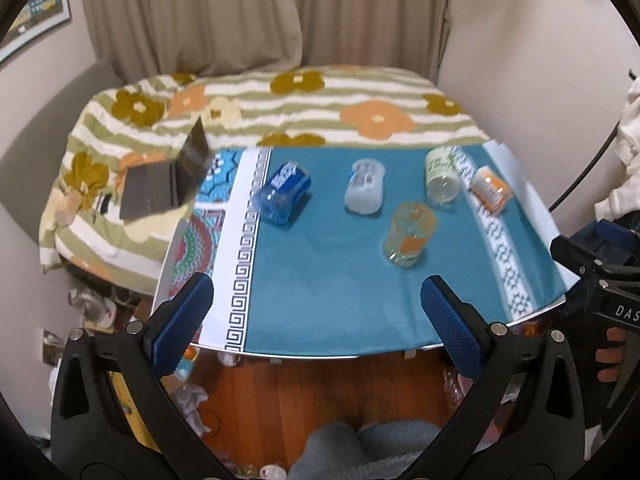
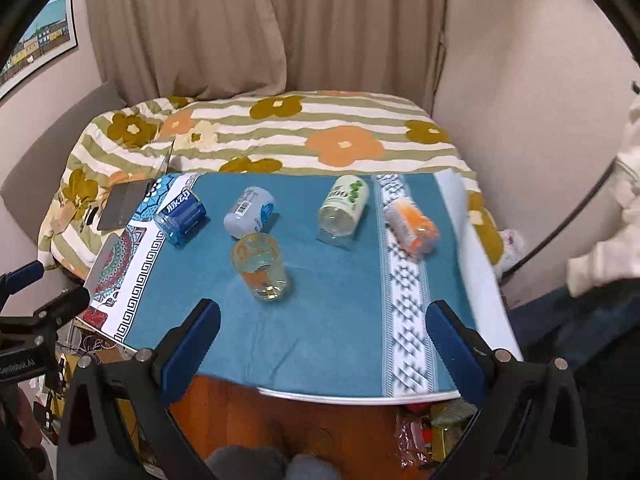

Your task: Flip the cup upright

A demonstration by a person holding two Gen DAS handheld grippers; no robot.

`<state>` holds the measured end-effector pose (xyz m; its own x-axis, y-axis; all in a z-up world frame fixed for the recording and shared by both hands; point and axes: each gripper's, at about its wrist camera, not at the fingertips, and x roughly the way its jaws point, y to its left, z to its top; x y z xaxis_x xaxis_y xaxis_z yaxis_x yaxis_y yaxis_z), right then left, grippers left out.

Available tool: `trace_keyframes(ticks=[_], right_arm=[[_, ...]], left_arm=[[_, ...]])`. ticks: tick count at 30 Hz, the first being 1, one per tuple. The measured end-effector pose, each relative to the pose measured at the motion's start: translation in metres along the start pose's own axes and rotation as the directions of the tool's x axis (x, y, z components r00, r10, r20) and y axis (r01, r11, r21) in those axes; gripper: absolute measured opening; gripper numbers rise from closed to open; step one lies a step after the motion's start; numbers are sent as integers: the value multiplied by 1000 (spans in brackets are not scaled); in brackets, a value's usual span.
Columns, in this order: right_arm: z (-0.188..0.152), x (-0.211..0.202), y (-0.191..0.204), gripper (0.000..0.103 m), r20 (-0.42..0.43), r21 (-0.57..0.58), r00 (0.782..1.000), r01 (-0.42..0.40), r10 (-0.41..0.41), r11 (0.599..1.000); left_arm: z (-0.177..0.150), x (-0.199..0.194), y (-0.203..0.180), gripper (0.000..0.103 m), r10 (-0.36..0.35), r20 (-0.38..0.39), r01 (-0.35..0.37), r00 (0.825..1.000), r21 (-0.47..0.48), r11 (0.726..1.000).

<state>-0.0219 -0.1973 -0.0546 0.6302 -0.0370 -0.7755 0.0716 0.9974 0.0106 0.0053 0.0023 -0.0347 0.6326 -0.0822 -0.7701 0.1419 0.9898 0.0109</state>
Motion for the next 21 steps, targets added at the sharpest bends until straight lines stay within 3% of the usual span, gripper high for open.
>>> trace_keyframes(ticks=[8, 21], right_arm=[[-11, -27, -14, 102, 28, 44, 1000, 6, -8, 999], [-17, -36, -18, 102, 52, 48, 999, -13, 10, 999]], left_arm=[[-10, -34, -14, 103, 12, 88, -13, 996, 7, 1000], [-13, -45, -26, 103, 17, 120, -19, 993, 19, 1000]])
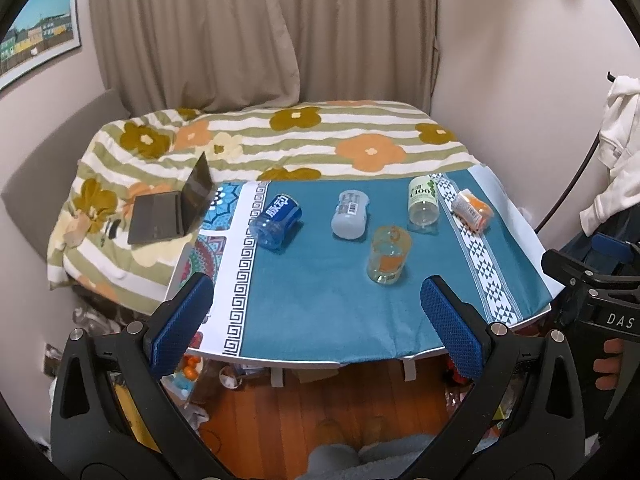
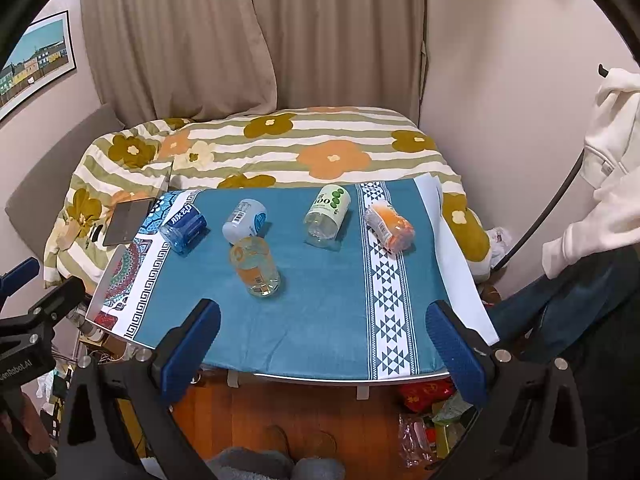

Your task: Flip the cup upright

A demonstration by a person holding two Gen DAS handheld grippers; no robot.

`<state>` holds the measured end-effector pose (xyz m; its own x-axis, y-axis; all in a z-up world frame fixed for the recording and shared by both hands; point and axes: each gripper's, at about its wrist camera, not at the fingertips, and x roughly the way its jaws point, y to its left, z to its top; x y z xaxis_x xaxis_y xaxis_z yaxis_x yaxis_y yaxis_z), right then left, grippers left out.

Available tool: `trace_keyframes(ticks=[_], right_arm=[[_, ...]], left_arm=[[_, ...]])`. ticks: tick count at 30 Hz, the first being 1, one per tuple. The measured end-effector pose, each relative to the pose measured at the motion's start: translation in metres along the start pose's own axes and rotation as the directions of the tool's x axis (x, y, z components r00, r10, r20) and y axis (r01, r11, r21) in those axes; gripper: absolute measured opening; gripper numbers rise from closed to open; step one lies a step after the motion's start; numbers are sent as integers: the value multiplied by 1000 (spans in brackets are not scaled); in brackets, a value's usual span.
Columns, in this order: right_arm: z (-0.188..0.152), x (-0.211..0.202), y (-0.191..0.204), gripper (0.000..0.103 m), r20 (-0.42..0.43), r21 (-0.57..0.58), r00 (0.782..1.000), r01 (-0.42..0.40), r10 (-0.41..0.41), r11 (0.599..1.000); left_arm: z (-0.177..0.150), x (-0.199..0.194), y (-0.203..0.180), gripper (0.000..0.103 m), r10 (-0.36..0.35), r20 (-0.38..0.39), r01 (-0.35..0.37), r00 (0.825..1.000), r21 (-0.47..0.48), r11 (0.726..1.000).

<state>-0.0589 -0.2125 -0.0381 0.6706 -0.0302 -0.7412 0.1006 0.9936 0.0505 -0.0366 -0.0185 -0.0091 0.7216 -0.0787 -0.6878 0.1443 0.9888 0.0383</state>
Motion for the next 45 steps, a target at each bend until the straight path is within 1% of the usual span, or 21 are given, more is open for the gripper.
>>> trace_keyframes(ticks=[22, 25, 32, 45], right_arm=[[7, 1, -6, 102, 13, 7, 1000, -5, 5, 1000], [7, 2, -8, 102, 12, 7, 1000, -4, 4, 1000], [7, 2, -7, 102, 12, 5, 1000, -4, 4, 1000], [8, 3, -6, 102, 13, 6, 1000, -3, 3, 1000]], left_arm=[[3, 0, -3, 103, -1, 1, 1, 1000, 3, 1000], [8, 1, -3, 103, -9, -1, 9, 1000, 4, 1000], [13, 6, 0, 103, -1, -1, 1, 1000, 7, 1000], [11, 6, 2, 103, 1, 0, -1, 1000, 6, 1000]])
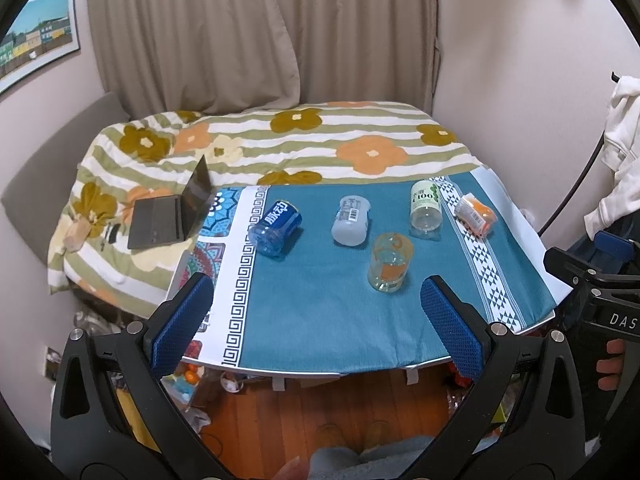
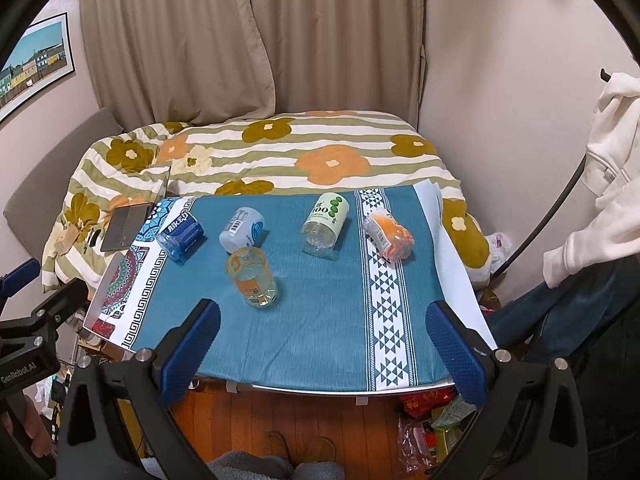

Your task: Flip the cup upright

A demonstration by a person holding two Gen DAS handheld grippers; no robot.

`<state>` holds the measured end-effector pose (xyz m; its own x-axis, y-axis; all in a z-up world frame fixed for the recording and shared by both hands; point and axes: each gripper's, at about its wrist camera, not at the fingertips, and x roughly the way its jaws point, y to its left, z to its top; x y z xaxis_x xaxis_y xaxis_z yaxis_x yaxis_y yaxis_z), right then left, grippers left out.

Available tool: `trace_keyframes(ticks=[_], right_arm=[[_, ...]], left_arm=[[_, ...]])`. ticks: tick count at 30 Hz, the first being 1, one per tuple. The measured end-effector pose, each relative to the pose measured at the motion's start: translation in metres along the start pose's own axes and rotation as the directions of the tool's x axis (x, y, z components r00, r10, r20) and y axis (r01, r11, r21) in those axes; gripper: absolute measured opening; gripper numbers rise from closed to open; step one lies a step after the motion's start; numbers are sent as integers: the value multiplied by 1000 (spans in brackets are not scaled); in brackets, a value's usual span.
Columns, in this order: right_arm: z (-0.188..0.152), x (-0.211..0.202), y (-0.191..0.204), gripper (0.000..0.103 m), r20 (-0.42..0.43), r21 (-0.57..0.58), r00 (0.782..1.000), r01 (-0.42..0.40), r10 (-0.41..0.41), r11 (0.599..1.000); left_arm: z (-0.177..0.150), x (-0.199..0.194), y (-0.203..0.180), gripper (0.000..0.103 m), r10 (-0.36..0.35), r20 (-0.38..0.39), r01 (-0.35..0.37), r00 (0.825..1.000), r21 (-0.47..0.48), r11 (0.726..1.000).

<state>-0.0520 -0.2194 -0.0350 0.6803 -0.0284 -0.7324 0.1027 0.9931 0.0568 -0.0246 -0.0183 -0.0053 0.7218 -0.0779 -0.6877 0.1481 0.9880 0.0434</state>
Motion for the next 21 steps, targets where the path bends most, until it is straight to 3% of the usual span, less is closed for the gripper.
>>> trace_keyframes(ticks=[21], right_arm=[[5, 4, -2, 102, 1, 0, 1000, 2, -2, 1000]], left_arm=[[4, 5, 8, 103, 10, 3, -10, 1000, -6, 1000]])
